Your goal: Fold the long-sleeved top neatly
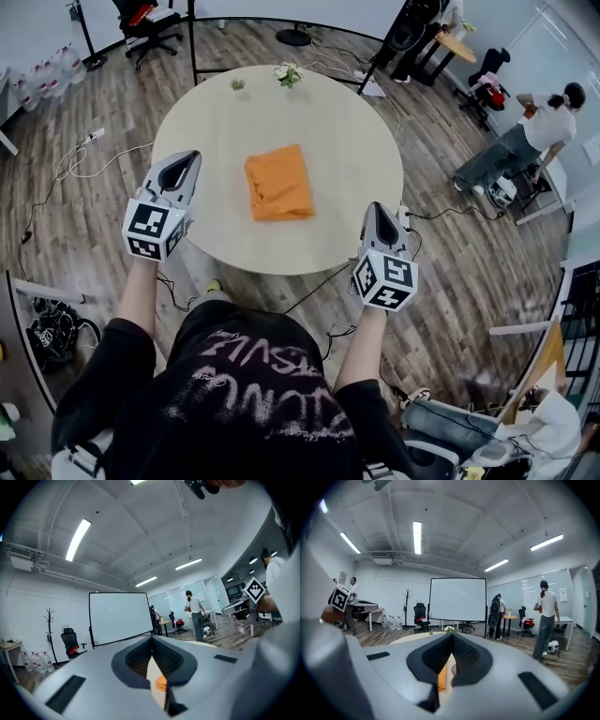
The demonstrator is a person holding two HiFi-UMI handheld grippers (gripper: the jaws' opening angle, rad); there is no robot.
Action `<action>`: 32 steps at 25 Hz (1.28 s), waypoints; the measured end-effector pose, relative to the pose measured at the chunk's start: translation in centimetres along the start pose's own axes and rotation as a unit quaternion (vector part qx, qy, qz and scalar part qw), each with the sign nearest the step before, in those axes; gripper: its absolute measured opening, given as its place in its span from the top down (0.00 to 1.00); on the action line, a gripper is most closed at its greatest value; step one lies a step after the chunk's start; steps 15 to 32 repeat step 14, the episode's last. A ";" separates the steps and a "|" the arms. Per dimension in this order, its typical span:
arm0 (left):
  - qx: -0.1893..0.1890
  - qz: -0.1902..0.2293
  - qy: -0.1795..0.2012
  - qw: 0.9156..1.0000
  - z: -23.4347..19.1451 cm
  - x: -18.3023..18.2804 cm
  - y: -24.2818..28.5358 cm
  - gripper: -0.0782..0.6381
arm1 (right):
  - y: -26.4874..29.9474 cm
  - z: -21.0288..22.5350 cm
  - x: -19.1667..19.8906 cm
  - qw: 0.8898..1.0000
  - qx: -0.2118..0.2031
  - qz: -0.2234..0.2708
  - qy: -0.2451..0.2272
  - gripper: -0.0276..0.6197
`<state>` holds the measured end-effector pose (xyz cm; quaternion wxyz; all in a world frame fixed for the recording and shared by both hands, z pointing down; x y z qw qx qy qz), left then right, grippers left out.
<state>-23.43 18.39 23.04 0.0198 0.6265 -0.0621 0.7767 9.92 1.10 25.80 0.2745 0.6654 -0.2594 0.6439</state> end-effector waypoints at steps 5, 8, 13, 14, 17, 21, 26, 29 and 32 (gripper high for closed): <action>-0.001 -0.003 -0.007 1.000 -0.1 0.5 0.1 0.88 | 0.2 -0.1 0.1 1.000 0.000 0.002 0.000 0.95; -0.002 -0.002 -0.008 1.000 -0.1 0.5 0.2 0.88 | 0.4 0.0 0.0 1.000 -0.001 0.003 -0.001 0.95; -0.009 -0.005 -0.010 1.000 -0.2 0.4 0.6 0.88 | 0.5 0.8 -0.2 1.000 0.003 0.003 0.000 0.95; -0.011 -0.006 -0.010 1.000 -0.2 0.4 0.7 0.88 | 0.5 0.9 -0.3 1.000 0.004 0.003 0.000 0.95; -0.011 -0.006 -0.010 1.000 -0.2 0.4 0.7 0.88 | 0.5 0.9 -0.3 1.000 0.004 0.003 0.000 0.95; -0.011 -0.006 -0.010 1.000 -0.2 0.4 0.7 0.88 | 0.5 0.9 -0.3 1.000 0.004 0.003 0.000 0.95; -0.011 -0.006 -0.010 1.000 -0.2 0.4 0.7 0.88 | 0.5 0.9 -0.3 1.000 0.004 0.003 0.000 0.95; -0.011 -0.006 -0.010 1.000 -0.2 0.4 0.7 0.88 | 0.5 0.9 -0.3 1.000 0.004 0.003 0.000 0.95; -0.011 -0.006 -0.010 1.000 -0.2 0.4 0.7 0.88 | 0.5 0.9 -0.3 1.000 0.004 0.003 0.000 0.95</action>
Point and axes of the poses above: the fingertips, and each gripper's own axes: y forward along the fingers, z to its right, x out of its underside, the point moved 3 cm from there along -y, backward along the fingers, and after that the axes turned 6 degrees about z, right-handed, at the moved point
